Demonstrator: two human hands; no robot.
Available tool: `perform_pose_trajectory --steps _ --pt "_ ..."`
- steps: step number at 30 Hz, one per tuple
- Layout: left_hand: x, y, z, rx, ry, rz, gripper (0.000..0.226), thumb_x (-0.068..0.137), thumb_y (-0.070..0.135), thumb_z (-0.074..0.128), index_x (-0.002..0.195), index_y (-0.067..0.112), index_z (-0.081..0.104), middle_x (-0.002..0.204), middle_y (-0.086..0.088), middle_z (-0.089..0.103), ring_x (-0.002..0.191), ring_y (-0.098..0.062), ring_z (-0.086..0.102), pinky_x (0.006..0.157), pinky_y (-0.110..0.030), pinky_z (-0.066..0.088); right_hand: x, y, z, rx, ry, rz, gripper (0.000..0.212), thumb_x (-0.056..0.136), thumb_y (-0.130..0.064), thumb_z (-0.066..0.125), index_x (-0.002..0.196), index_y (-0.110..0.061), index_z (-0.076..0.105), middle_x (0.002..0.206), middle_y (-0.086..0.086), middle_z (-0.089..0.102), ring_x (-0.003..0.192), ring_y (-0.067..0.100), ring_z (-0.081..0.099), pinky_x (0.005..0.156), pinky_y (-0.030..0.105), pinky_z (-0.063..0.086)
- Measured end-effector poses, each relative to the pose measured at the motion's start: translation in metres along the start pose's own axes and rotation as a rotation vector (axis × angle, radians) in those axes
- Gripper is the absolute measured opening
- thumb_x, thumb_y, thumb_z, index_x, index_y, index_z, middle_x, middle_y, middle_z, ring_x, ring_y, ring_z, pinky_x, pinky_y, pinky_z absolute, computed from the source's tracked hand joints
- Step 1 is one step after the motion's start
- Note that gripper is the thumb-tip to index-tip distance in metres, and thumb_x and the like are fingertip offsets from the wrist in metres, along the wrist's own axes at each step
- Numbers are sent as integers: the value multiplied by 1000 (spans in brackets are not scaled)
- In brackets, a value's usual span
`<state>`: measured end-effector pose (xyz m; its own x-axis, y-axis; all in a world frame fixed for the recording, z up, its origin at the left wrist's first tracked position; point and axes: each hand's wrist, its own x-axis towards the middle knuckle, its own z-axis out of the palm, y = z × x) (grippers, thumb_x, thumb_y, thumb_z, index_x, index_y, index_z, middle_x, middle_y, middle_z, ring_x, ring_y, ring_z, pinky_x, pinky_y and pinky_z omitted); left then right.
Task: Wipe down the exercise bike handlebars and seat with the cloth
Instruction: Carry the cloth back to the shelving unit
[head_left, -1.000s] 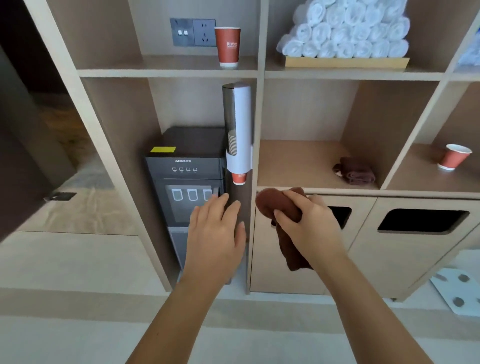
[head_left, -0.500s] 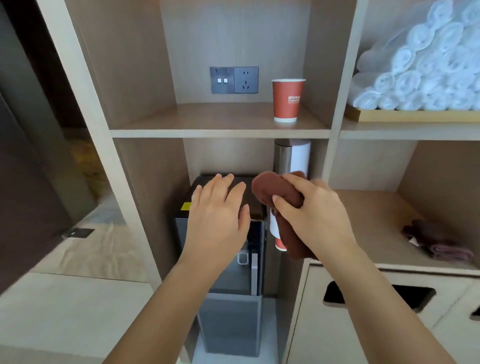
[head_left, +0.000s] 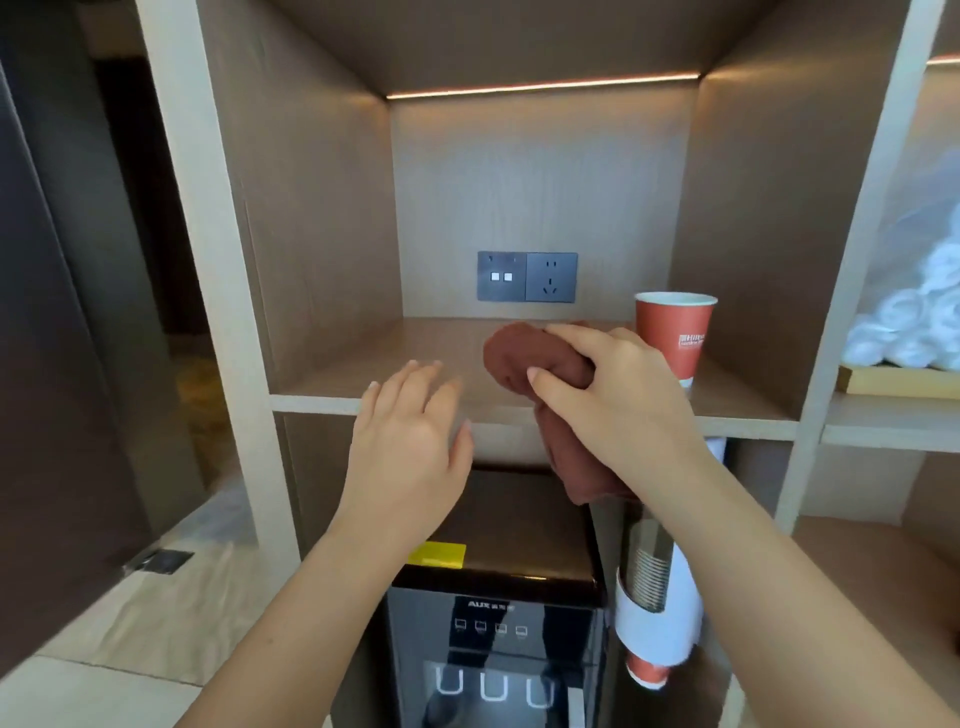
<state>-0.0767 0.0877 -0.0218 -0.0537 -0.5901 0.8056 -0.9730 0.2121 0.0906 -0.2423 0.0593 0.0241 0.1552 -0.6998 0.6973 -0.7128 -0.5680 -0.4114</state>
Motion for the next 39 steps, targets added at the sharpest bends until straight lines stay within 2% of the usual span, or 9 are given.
perform_pose_trajectory --steps 6,13,16,20,23,26,30,35,39 --pt "25 -63 0 13 1 27 35 77 10 66 111 5 61 119 -18 60 116 -36 50 97 -54 34 56 -38 44 62 -35 37 32 82 -37 58 114 -32 61 106 2 64 99 20 56 77 29 45" --pt "44 -124 2 49 18 31 33 77 12 66 109 7 64 119 -17 60 117 -35 50 99 -53 31 116 -80 95 271 -53 188 17 82 -31 59 93 -23 68 87 0 68 85 18 58 71 29 43" --pt "49 -132 7 56 16 45 32 77 12 67 108 6 64 118 -18 61 116 -36 50 98 -53 32 127 -71 118 109 -140 286 24 80 -32 58 97 -19 66 94 5 67 92 24 60 73 31 48" --pt "49 -130 16 39 18 52 32 75 11 68 106 4 65 116 -19 62 114 -36 52 97 -55 34 121 -50 143 -322 -234 396 36 81 -39 57 110 -17 59 107 10 61 102 32 54 73 33 44" --pt "47 -129 22 34 9 48 33 74 11 70 105 4 65 115 -19 62 113 -36 53 96 -55 34 120 -44 149 -405 -299 422 45 82 -49 52 112 -16 56 110 9 59 105 32 50 74 33 40" --pt "47 -127 25 36 19 34 33 73 11 71 105 4 66 114 -19 63 113 -36 54 96 -55 33 120 -41 142 -364 -421 386 63 80 -65 46 126 -23 50 123 6 56 115 31 48 87 38 43" --pt "45 -126 25 54 30 21 33 73 13 70 105 6 66 115 -18 63 113 -35 54 97 -51 25 103 -23 110 -161 -500 179 78 71 -75 46 139 -42 25 145 1 35 133 28 32 107 46 32" --pt "35 -126 25 54 31 11 35 73 13 70 107 4 64 116 -19 62 113 -35 53 97 -50 27 83 11 87 6 -645 -17 82 57 -82 44 132 -61 18 150 -23 12 135 8 22 108 29 26" --pt "29 -129 24 59 13 -12 35 73 14 70 106 4 65 116 -19 61 114 -36 52 97 -53 28 85 13 98 36 -636 -31 80 59 -80 42 133 -60 19 150 -21 15 133 8 25 106 26 25"
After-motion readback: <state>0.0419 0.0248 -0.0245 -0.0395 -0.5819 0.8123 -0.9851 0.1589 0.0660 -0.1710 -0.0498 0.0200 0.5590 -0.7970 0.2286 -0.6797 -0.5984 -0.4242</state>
